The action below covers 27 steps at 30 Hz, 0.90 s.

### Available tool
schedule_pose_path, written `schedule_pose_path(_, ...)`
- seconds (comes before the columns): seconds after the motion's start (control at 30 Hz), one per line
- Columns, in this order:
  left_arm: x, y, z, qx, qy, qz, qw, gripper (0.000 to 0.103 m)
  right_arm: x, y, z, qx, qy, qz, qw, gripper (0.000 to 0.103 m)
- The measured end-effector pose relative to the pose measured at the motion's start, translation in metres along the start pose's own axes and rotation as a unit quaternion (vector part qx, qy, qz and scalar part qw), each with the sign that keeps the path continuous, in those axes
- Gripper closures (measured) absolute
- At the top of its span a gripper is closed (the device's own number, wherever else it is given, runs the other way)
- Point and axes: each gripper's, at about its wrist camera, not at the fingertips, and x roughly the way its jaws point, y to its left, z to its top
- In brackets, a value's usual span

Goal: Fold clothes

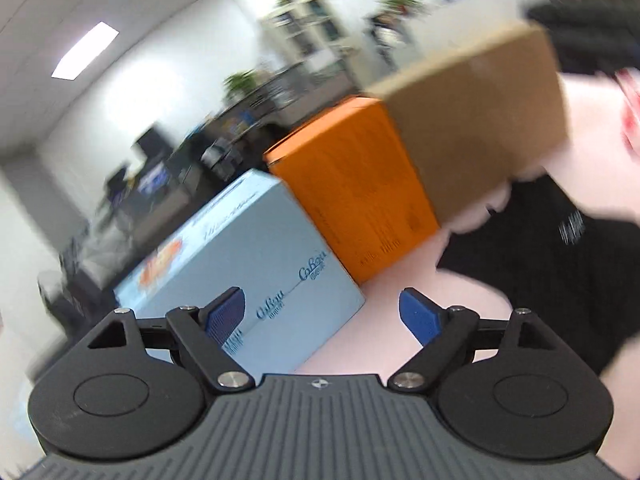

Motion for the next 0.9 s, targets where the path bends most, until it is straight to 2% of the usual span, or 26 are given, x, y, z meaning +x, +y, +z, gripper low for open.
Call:
schedule_pose_path(0.03,0.014,0.002,-0.003,-0.047,0.015,-0.001,0.9988,0.02,0.008,-0.004,-0.006,0.023,-0.014,0.0,1.0,0.027)
schedule_pose_path(0.1,0.049,-0.015,-0.026,-0.11,0.063,-0.009,0.9919,0.022,0.04,-0.014,-0.032,0.078,-0.01,0.001,0.997,0.027)
schedule_pose_path(0.17,0.075,-0.041,-0.044,-0.153,0.084,-0.017,0.9846,0.022,0.076,-0.019,-0.065,0.13,0.015,0.005,0.991,0.032)
schedule_pose_path(0.23,0.1,-0.071,-0.054,-0.188,0.091,-0.041,0.9771,0.022,0.108,-0.021,-0.097,0.179,0.035,0.002,0.983,0.032)
schedule_pose_path(0.3,0.122,-0.107,-0.056,-0.196,0.109,-0.055,0.973,0.022,0.135,-0.015,-0.119,0.198,0.042,-0.022,0.979,0.034)
schedule_pose_path(0.37,0.142,-0.145,-0.056,-0.174,0.132,-0.059,0.974,0.022,0.157,0.002,-0.129,0.179,0.044,-0.062,0.981,0.036)
schedule_pose_path(0.43,0.152,-0.181,-0.054,-0.136,0.139,-0.069,0.9785,0.022,0.174,0.036,-0.134,0.125,0.035,-0.095,0.987,0.036)
schedule_pose_path(0.5,0.154,-0.211,-0.053,-0.105,0.143,-0.098,0.9793,0.022,0.185,0.067,-0.136,0.05,0.028,-0.097,0.994,0.036)
schedule_pose_path(0.57,0.152,-0.236,-0.054,-0.075,0.144,-0.127,0.9784,0.022,0.195,0.094,-0.141,-0.018,0.028,-0.09,0.995,0.036)
schedule_pose_path(0.6,0.151,-0.244,-0.055,-0.064,0.143,-0.128,0.9793,0.022,0.201,0.103,-0.146,-0.039,0.035,-0.078,0.996,0.036)
schedule_pose_path(0.67,0.151,-0.259,-0.059,-0.041,0.141,-0.13,0.9806,0.022,0.2,0.107,-0.151,-0.044,0.026,-0.071,0.996,0.036)
schedule_pose_path(0.73,0.15,-0.261,-0.064,-0.047,0.143,-0.129,0.9802,0.021,0.194,0.106,-0.154,-0.035,0.008,-0.065,0.997,0.033)
schedule_pose_path(0.83,0.154,-0.251,-0.067,-0.076,0.152,-0.145,0.9747,0.021,0.174,0.087,-0.153,0.033,-0.03,-0.061,0.997,0.023)
schedule_pose_path(0.9,0.157,-0.247,-0.069,-0.089,0.157,-0.151,0.9719,0.019,0.161,0.065,-0.154,0.116,-0.045,-0.034,0.992,0.023)
